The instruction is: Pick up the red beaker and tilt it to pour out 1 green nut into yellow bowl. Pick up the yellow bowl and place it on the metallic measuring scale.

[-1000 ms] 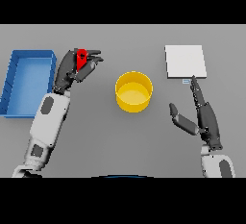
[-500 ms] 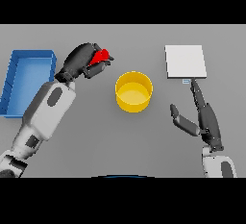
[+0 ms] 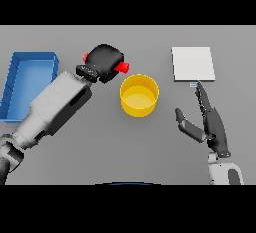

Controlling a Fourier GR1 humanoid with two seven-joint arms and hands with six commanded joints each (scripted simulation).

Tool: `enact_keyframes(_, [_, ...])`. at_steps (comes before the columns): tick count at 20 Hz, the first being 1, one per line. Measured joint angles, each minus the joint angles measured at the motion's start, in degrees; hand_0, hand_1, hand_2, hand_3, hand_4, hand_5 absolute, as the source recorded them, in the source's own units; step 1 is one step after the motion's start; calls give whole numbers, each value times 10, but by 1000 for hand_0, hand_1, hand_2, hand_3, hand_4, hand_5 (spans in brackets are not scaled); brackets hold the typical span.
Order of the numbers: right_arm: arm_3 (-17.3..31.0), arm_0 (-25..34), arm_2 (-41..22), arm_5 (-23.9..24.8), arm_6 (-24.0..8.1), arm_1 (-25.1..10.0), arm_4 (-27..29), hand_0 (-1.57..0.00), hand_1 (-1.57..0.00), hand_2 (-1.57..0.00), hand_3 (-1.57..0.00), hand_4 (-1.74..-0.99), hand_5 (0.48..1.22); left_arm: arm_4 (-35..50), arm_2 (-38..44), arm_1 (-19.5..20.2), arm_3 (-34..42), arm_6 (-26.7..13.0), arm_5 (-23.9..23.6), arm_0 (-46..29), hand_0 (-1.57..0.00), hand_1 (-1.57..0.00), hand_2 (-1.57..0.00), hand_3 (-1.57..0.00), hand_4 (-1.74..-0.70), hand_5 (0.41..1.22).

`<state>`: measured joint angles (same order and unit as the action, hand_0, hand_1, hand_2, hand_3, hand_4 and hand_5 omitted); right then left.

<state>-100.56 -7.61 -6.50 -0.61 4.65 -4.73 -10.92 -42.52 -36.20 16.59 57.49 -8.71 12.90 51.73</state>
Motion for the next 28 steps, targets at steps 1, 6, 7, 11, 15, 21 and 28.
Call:
enact_keyframes(1, [1, -1, 4, 1, -7, 2, 6, 1, 1, 1, 1, -1196, 666, -12, -15, 1, -8, 9, 12, 16, -1571, -1571, -1571, -1362, -1714, 1213])
enact_keyframes(6, [11, -6, 7, -4, 3, 15, 25, 1, 1, 1, 1, -1220, 624, -63, -85, -8, -59, 44, 56, 86, -1571, -1571, -1571, -1394, -1723, 1218])
enact_keyframes(7, [8, -3, 11, -1, 6, 9, 22, 1, 1, 1, 1, -1221, 617, -68, -97, -6, -63, 61, 62, 95, -1571, -1571, -1571, -1429, -1725, 1219])
enact_keyframes(11, [14, 4, 14, 13, 7, 8, 8, 1, 1, 1, 1, -1205, 584, -121, -146, -9, -84, 93, 72, 133, -1571, -1571, -1571, -1513, -1732, 1220])
enact_keyframes(15, [14, 4, 7, 23, 7, 14, -7, 1, 1, 1, 1, -1160, 569, -173, -196, -6, -104, 132, 67, 162, -1571, -1571, -1571, -1547, -1737, 1221])
enact_keyframes(21, [17, 6, 9, 19, 15, 17, 3, 1, 1, 1, 1, -1129, 566, -239, -259, -13, -120, 165, 64, 196, -1571, -1571, -1571, -1565, -1736, 1221])
enact_keyframes(28, [7, 2, 6, 19, 15, 18, 1, 1, 1, 1, 1, -1128, 575, -303, -311, -25, -129, 179, 52, 231, -1571, -1571, -1571, -1570, -1733, 1221])
